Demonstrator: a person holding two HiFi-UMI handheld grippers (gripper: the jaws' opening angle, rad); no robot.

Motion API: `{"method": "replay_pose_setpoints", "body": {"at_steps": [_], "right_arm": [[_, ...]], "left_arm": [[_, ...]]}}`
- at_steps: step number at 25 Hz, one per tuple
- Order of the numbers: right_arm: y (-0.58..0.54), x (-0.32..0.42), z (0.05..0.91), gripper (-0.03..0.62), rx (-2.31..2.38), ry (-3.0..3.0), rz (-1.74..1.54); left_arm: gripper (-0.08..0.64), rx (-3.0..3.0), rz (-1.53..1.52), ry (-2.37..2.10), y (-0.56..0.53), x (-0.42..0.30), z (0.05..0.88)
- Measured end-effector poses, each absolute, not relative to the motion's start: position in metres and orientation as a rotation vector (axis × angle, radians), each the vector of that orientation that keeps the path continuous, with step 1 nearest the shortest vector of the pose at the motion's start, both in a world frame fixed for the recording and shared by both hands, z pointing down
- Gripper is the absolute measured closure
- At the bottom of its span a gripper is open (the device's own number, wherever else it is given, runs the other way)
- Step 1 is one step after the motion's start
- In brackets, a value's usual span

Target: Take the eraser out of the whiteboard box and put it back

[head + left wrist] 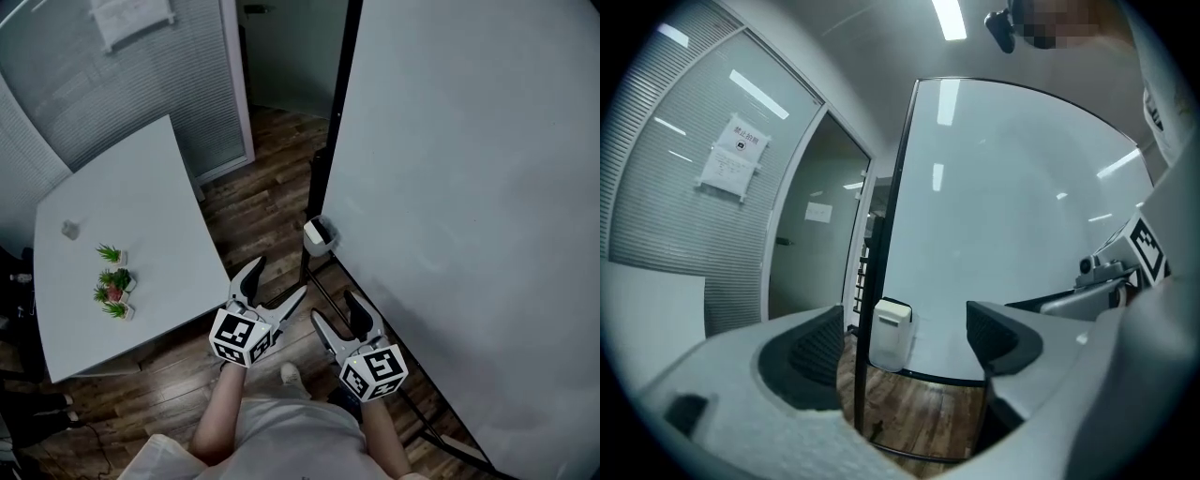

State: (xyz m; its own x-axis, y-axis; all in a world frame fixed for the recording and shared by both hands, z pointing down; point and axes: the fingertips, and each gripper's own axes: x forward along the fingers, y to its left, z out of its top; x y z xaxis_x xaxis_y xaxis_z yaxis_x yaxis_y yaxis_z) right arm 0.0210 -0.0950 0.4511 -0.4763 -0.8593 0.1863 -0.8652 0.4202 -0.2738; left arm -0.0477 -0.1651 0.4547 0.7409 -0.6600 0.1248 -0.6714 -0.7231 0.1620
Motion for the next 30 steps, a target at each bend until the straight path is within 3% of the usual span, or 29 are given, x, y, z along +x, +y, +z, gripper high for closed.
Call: {"method": "replay_pose_setpoints", "body": {"at_steps": [30], "right_arm": [[-0.141, 0.032, 0.449, 0.275, 1.652, -2.693, 0.520]], "left_arm": [[0.195, 2.816, 0.190, -0.997, -0.221, -0.015, 0.465]]}}
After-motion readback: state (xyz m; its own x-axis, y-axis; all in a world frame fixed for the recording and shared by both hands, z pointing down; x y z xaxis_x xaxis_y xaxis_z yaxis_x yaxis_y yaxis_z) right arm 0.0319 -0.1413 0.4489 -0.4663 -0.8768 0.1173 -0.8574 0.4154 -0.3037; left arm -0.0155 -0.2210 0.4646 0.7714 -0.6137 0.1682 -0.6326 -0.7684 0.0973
